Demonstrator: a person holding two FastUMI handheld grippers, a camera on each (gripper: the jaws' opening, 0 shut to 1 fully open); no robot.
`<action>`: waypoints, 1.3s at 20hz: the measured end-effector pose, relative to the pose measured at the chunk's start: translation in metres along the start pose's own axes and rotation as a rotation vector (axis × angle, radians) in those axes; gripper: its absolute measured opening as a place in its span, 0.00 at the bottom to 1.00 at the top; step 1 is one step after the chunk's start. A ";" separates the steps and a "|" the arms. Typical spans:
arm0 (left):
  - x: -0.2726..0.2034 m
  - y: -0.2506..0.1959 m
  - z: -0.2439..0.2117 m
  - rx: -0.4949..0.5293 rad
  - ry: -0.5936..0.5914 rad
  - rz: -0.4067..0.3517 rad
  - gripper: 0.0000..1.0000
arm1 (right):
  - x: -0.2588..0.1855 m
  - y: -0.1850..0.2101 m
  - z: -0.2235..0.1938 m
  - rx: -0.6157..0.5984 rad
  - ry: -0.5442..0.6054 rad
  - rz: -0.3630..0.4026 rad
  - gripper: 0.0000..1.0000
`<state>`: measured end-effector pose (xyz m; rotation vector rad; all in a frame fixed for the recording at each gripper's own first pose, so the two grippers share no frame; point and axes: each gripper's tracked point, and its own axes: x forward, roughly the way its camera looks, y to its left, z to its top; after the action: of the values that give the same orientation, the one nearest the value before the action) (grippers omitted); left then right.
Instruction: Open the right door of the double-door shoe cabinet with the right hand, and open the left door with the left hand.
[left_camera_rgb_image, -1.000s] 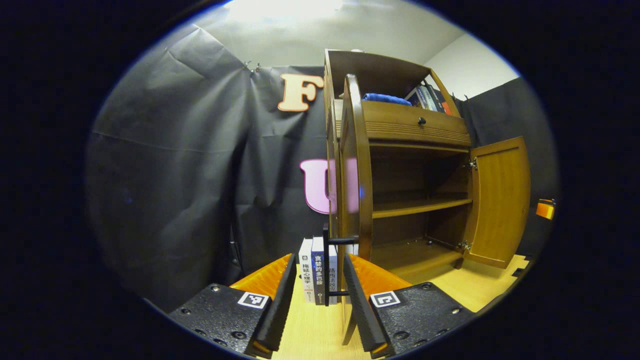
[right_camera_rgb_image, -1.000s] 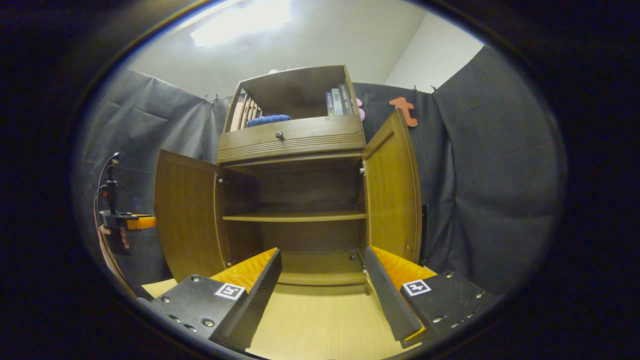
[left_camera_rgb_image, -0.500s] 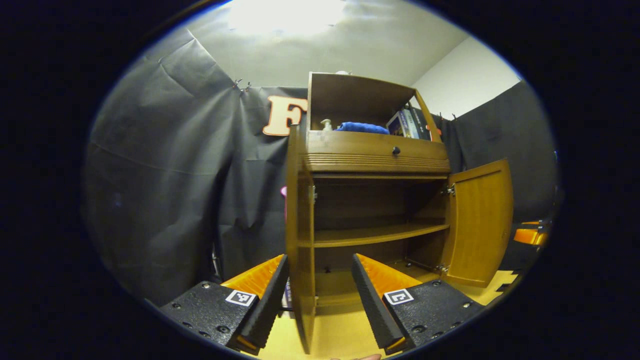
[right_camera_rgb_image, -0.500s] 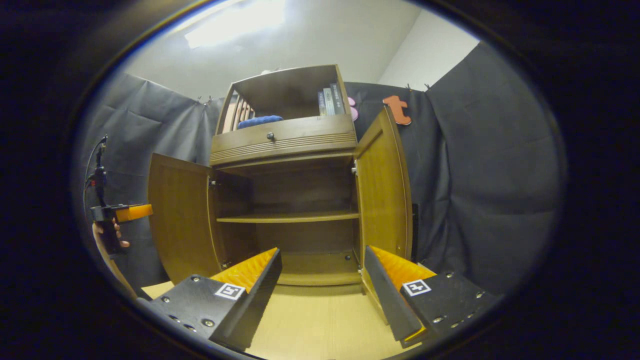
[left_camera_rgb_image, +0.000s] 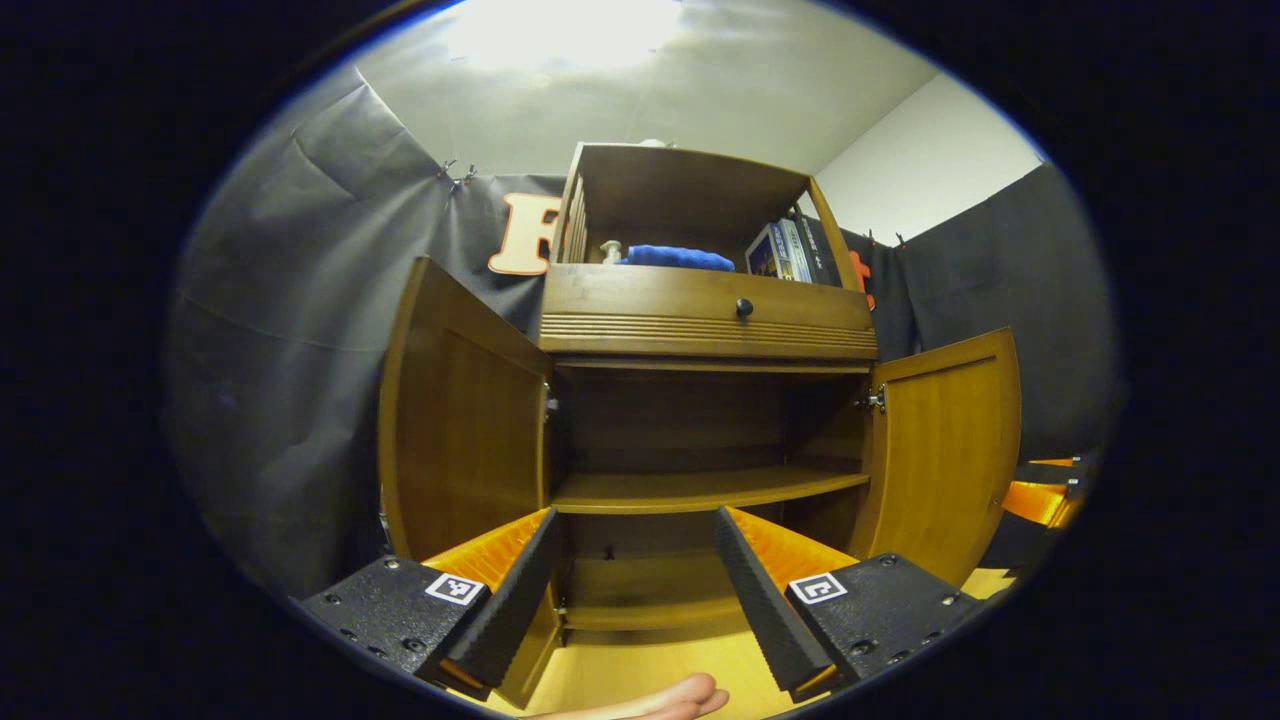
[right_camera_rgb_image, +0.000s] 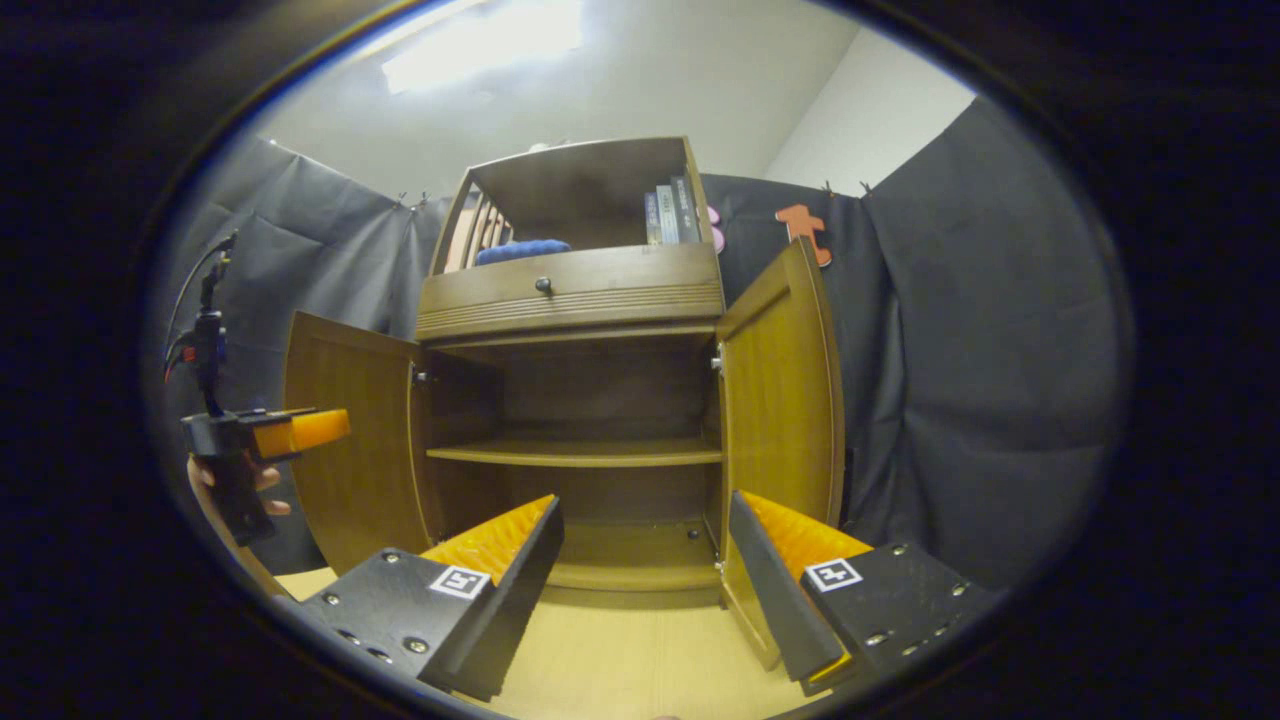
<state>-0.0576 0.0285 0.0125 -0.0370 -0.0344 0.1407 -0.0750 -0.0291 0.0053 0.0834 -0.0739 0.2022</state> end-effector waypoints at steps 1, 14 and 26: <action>0.004 -0.006 -0.001 -0.005 -0.001 0.011 0.92 | 0.001 0.000 0.007 -0.001 -0.018 -0.002 0.99; 0.032 -0.051 -0.017 0.020 -0.025 0.039 0.92 | 0.042 0.048 0.020 -0.100 -0.048 -0.044 0.99; 0.036 -0.036 -0.020 0.025 -0.013 0.040 0.99 | 0.060 0.096 -0.037 -0.084 0.018 -0.096 0.94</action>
<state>-0.0160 -0.0023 -0.0048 -0.0123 -0.0447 0.1813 -0.0337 0.0794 -0.0191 0.0016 -0.0598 0.1034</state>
